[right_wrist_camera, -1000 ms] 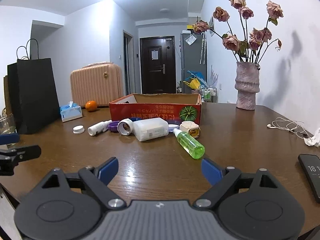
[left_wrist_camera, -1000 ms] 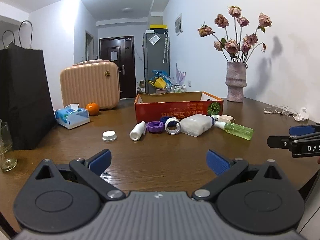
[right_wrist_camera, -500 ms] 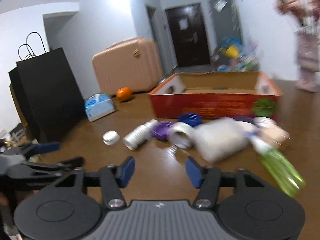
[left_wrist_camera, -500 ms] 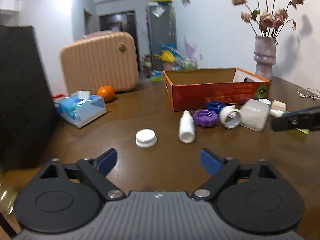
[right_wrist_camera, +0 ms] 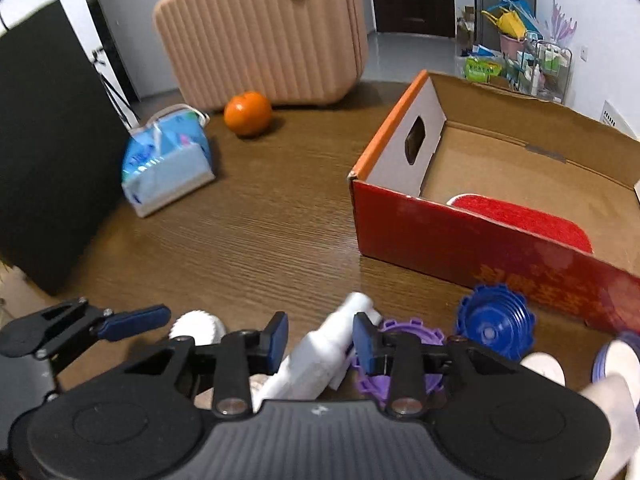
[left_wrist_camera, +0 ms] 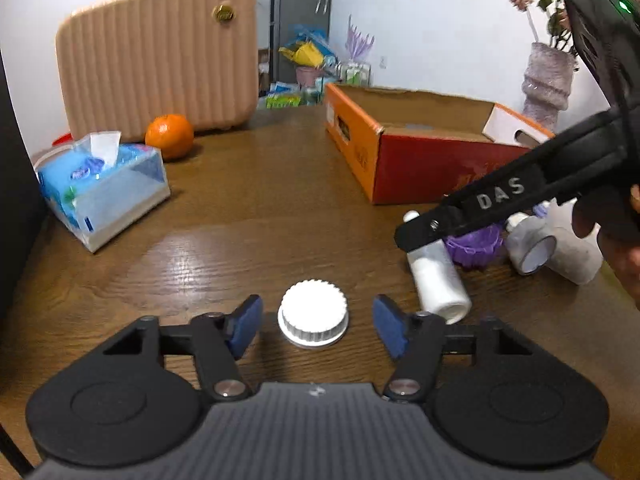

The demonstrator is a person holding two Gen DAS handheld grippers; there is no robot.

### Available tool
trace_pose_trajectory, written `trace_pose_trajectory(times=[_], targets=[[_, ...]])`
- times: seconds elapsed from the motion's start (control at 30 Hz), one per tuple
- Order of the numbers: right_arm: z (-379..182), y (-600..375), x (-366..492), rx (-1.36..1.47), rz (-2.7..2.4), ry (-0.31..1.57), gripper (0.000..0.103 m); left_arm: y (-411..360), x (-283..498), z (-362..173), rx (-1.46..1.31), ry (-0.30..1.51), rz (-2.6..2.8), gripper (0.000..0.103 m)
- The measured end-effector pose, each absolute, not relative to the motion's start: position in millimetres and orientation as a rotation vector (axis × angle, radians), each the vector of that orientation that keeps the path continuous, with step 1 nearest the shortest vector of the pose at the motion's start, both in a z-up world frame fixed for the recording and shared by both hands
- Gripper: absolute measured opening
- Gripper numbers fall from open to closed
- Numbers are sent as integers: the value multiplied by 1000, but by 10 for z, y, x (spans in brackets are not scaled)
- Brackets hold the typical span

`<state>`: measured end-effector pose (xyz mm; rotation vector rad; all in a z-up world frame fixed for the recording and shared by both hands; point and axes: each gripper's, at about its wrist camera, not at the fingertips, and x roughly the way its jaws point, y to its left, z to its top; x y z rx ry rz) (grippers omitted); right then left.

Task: Organize rigid objects
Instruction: 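Grasp the white ridged cap with the left tool while the right tool grasps the white spray bottle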

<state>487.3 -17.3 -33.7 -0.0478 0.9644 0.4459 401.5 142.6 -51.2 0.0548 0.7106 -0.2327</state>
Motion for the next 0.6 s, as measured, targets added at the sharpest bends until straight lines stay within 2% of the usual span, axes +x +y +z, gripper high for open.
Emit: trace_pose_trajectory(times=[0.03, 0.07, 0.2, 0.37, 0.6], targets=[[-358, -140, 4906, -64, 444, 970, 31, 1430, 4035, -523, 55, 718, -232, 46], [-381, -110, 4936, -82, 444, 980, 30, 1439, 4052, -534, 52, 723, -232, 41], [-410, 38, 5010, -172, 441, 982, 20, 1452, 4061, -535, 52, 717, -244, 40], [-362, 87, 4922, -246, 462, 930, 18, 1426, 3937, -453, 41, 692, -221, 40], [109, -589, 4203, -80, 504, 644, 18, 1240, 3589, -113, 28, 586, -217, 40]])
